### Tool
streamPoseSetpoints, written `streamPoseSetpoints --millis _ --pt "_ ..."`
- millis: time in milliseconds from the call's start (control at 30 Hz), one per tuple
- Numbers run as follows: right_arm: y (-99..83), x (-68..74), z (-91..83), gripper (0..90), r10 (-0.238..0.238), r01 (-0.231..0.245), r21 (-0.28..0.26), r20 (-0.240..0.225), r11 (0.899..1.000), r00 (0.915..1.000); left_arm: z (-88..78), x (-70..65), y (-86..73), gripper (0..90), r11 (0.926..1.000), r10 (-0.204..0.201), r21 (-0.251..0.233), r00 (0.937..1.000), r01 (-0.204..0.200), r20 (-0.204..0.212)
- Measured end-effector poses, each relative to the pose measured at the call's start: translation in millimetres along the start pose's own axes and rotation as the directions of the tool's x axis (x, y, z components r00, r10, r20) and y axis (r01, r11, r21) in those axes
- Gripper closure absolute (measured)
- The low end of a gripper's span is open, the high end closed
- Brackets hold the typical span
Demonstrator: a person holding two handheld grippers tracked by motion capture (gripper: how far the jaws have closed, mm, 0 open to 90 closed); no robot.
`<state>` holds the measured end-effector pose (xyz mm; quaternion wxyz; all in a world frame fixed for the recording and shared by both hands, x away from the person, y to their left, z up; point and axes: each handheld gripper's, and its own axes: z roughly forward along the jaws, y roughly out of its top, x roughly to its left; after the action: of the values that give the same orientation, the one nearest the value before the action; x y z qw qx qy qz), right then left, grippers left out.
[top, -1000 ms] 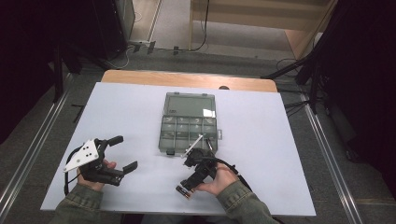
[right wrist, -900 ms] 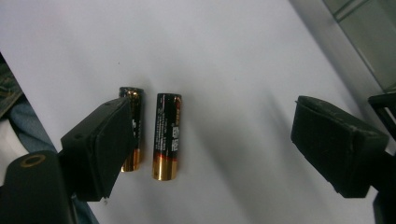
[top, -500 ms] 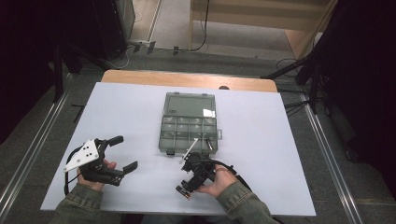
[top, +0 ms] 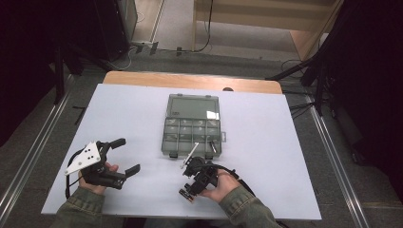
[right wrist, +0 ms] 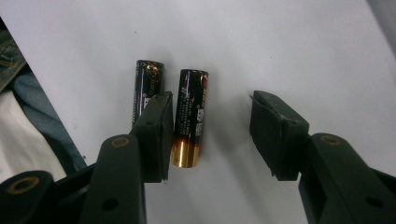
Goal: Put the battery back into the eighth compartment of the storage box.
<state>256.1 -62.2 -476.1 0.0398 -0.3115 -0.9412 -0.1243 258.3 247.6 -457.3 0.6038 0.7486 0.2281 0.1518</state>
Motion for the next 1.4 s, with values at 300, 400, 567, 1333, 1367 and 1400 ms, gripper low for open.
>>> streamPoseSetpoints --millis 300,400,567,1333,1367,1400 --pt "0.5 3.0 0.3 67.2 -0.01 0.01 -0.003 0.017 1.0 0.9998 0.1 -0.1 0.0 0.0 1.0 0.002 0.003 1.0 -0.002 0.0" --pt "0.7 3.9 0.4 72.9 -0.006 0.006 0.001 0.028 1.0 0.9996 0.0 0.1 0.1 0.0 1.0 0.003 0.005 1.0 -0.003 0.0" --pt "1.5 7.3 0.8 77.3 -0.016 0.015 0.014 0.041 1.0 0.999 0.0 0.0 0.0 0.0 1.0 0.001 0.003 1.0 -0.001 0.0" --pt "-3.6 -9.9 -14.3 78.2 0.051 -0.054 -0.084 -0.048 0.995 0.9976 0.1 -0.1 0.0 0.0 1.0 0.0 0.002 1.0 0.0 -0.001" --pt "-4.2 -11.7 -16.4 78.2 0.053 -0.059 -0.098 -0.059 0.993 0.9969 0.0 0.0 0.0 0.0 1.0 0.002 0.004 1.0 -0.002 -0.002" --pt "-4.8 -13.5 -18.5 78.2 0.059 -0.066 -0.11 -0.067 0.992 0.996 0.1 -0.2 0.0 0.0 1.0 0.0 0.001 1.0 0.0 -0.002"
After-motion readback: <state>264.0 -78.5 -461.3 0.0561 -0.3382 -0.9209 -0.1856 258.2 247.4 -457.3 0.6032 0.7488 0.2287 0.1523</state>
